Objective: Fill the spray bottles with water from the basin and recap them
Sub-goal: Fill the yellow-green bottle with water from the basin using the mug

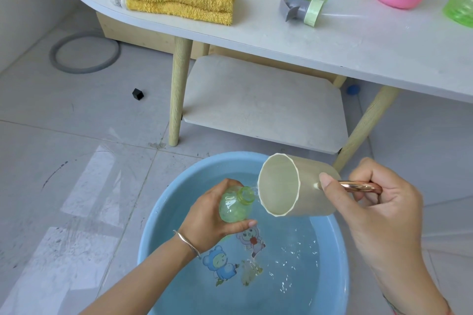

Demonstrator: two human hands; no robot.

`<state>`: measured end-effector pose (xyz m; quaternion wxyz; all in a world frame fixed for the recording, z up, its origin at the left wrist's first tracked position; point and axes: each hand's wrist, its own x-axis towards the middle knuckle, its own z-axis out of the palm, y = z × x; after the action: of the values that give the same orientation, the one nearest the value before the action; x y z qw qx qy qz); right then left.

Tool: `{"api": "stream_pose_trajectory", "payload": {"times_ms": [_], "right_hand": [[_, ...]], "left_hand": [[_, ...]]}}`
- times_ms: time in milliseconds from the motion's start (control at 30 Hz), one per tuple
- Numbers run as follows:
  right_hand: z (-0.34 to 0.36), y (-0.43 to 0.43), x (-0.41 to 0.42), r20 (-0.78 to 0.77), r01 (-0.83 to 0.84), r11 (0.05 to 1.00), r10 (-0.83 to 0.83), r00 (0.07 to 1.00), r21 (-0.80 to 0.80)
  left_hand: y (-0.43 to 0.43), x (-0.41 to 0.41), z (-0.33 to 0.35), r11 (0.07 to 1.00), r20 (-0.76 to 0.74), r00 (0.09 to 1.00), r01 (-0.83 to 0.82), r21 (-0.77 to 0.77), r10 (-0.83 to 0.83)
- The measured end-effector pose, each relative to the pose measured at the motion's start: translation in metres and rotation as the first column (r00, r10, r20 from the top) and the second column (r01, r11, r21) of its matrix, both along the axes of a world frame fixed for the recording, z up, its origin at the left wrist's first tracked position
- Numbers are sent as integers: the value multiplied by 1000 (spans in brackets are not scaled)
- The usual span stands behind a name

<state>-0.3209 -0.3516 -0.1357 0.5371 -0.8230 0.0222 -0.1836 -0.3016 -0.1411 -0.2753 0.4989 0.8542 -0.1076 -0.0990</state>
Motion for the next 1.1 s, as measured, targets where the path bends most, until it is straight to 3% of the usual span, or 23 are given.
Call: {"api": "stream_pose_trajectory", "payload": {"times_ms": [1100], "right_hand": [[-1,8,4,163,-86,951,139,977,-298]], "left_hand": [[-4,2,-4,1000,-6,1000,13,16,-13]]}}
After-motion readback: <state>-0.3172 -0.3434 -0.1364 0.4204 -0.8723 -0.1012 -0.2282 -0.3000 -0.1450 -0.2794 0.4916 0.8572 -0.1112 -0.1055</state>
